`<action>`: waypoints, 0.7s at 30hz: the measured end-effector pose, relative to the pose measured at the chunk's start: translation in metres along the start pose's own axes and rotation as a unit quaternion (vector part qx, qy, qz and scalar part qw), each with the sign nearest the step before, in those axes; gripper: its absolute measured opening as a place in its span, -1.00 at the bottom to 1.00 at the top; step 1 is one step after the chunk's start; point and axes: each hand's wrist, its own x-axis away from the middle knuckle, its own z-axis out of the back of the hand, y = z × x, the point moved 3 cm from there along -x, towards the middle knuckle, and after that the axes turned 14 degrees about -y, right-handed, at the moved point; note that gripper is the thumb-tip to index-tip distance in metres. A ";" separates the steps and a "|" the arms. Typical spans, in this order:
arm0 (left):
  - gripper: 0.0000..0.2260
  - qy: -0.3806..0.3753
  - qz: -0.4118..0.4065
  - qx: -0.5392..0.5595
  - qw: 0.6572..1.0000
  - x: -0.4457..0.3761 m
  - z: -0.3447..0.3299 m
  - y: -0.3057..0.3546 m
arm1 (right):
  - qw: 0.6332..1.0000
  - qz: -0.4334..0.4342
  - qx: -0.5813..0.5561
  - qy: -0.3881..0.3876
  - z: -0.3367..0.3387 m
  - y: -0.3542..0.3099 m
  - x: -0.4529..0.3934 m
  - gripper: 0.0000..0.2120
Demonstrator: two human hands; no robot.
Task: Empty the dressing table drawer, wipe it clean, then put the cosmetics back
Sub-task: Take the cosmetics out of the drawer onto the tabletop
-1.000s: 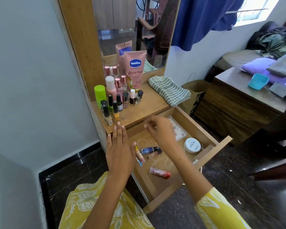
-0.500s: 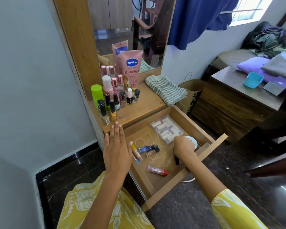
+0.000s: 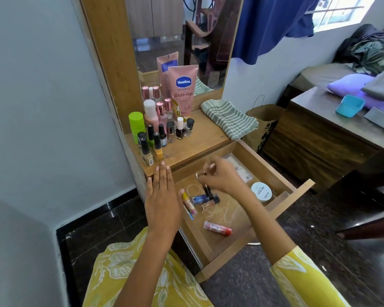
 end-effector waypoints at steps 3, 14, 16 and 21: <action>-0.44 0.012 0.004 -0.001 1.000 0.000 0.000 -0.001 | 0.996 0.058 -0.038 0.054 0.015 -0.027 -0.017 -0.87; -0.43 0.007 0.010 -0.011 1.000 -0.001 0.000 -0.002 | 0.981 0.132 0.005 0.141 -0.007 -0.062 -0.074 -0.71; -0.43 0.008 0.006 -0.011 1.000 0.000 0.000 -0.001 | 0.979 0.136 0.019 0.152 -0.011 -0.062 -0.077 -0.74; -0.43 -0.003 0.011 -0.006 1.000 0.000 0.001 -0.001 | 0.976 0.144 -0.036 0.161 -0.015 -0.059 -0.076 -0.82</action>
